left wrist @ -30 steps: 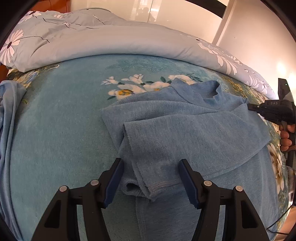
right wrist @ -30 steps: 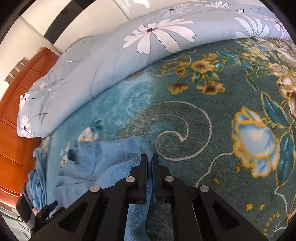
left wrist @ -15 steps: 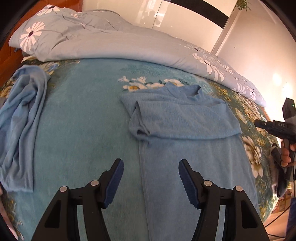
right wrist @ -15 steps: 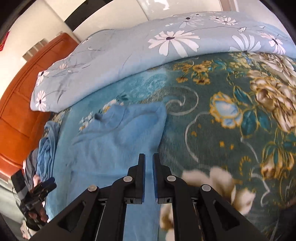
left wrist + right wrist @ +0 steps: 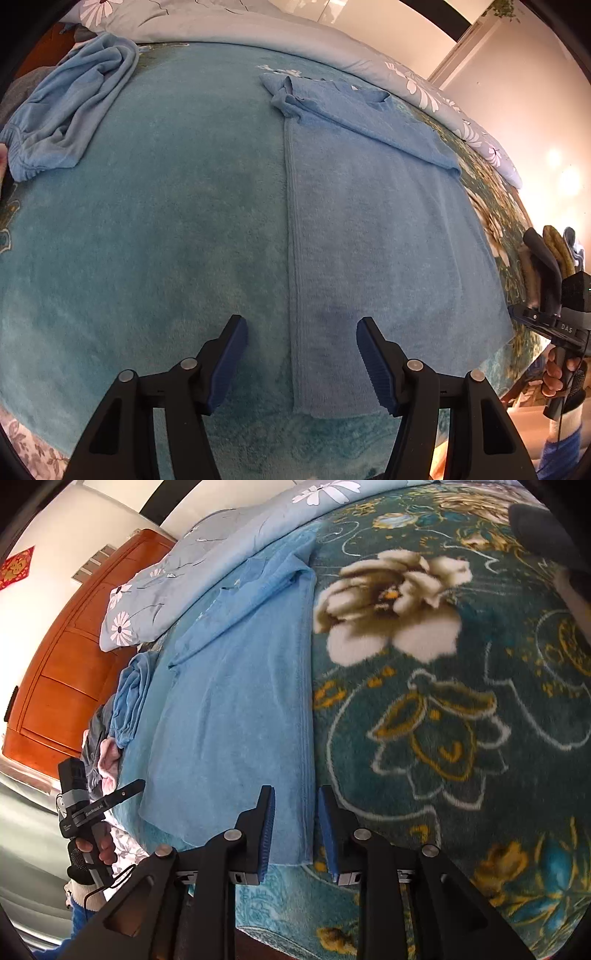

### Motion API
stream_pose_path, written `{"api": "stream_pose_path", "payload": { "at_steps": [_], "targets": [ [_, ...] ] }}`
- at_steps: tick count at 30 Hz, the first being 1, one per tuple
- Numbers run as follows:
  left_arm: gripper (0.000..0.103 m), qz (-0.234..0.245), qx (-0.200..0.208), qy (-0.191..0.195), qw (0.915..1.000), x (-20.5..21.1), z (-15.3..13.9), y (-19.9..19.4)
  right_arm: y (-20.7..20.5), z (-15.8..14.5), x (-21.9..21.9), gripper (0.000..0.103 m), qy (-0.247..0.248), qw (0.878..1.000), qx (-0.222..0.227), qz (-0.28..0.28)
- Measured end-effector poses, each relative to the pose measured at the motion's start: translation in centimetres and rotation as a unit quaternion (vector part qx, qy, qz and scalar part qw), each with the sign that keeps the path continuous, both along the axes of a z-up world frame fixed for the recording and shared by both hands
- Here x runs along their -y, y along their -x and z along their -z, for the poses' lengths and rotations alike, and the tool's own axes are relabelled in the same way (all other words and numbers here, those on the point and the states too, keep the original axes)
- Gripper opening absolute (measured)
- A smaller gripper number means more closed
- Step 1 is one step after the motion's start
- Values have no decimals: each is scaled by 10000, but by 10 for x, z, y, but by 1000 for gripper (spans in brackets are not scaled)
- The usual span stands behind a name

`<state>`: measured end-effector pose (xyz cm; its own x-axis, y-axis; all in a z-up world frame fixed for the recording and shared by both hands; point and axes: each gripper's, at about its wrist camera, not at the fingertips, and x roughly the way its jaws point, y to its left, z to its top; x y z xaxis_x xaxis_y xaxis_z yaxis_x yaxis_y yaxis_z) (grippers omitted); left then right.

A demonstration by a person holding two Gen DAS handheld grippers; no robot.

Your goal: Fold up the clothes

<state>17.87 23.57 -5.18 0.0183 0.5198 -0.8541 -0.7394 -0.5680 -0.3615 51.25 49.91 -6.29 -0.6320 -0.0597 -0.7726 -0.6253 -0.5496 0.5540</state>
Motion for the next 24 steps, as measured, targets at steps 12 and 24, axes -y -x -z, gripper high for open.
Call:
{"api": "stream_pose_path", "payload": {
  "at_steps": [12, 24],
  "targets": [
    [66, -153, 1594, -808, 9838, 28, 12, 10, -9, 16, 10, 27, 595, 9961, -644, 36],
    [64, -413, 2695, -1684, 9473, 25, 33, 27, -6, 25, 0, 27, 1052, 9884, -1094, 107]
  ]
}}
